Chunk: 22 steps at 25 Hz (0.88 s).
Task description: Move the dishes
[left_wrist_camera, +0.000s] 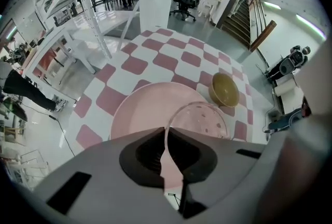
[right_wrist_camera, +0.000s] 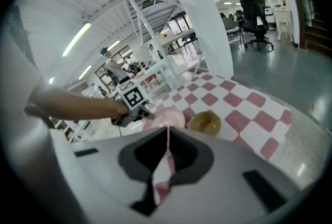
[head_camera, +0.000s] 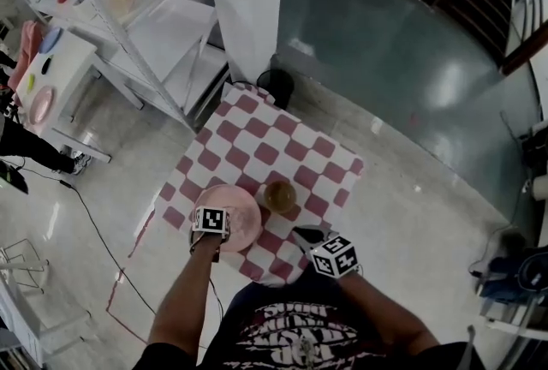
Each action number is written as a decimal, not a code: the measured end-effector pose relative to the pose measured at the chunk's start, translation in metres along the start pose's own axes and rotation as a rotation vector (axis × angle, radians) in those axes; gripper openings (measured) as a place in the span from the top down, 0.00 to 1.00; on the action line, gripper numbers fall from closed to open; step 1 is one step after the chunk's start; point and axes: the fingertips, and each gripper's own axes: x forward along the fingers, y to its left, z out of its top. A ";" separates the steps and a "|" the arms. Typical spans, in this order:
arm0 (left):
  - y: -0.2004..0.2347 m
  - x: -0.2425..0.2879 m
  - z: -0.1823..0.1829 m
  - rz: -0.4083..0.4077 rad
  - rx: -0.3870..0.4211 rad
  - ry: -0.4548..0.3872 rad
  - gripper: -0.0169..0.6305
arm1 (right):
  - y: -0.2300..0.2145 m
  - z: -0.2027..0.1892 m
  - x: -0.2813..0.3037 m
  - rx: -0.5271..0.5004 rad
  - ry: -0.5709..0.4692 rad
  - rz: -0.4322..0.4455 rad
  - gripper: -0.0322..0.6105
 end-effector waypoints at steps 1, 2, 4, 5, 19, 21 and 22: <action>-0.003 -0.004 -0.001 0.003 0.014 0.000 0.91 | 0.000 0.001 0.000 -0.002 -0.004 0.002 0.89; -0.006 -0.007 -0.001 0.012 0.034 -0.003 0.91 | 0.000 0.002 0.000 -0.004 -0.008 0.004 0.89; -0.016 -0.010 0.000 0.016 0.076 -0.027 0.91 | 0.001 0.004 -0.001 -0.006 -0.018 0.006 0.89; -0.022 -0.012 0.001 0.018 0.094 -0.039 0.91 | 0.001 0.005 -0.002 -0.006 -0.023 0.008 0.89; -0.139 0.003 -0.017 -0.077 0.239 0.025 0.91 | -0.031 -0.018 -0.043 0.026 -0.046 -0.015 0.89; -0.157 0.007 -0.018 -0.089 0.246 0.033 0.91 | -0.041 -0.021 -0.050 0.028 -0.045 -0.019 0.89; -0.164 0.009 -0.014 -0.087 0.259 0.021 0.91 | -0.045 -0.022 -0.053 0.031 -0.045 -0.020 0.89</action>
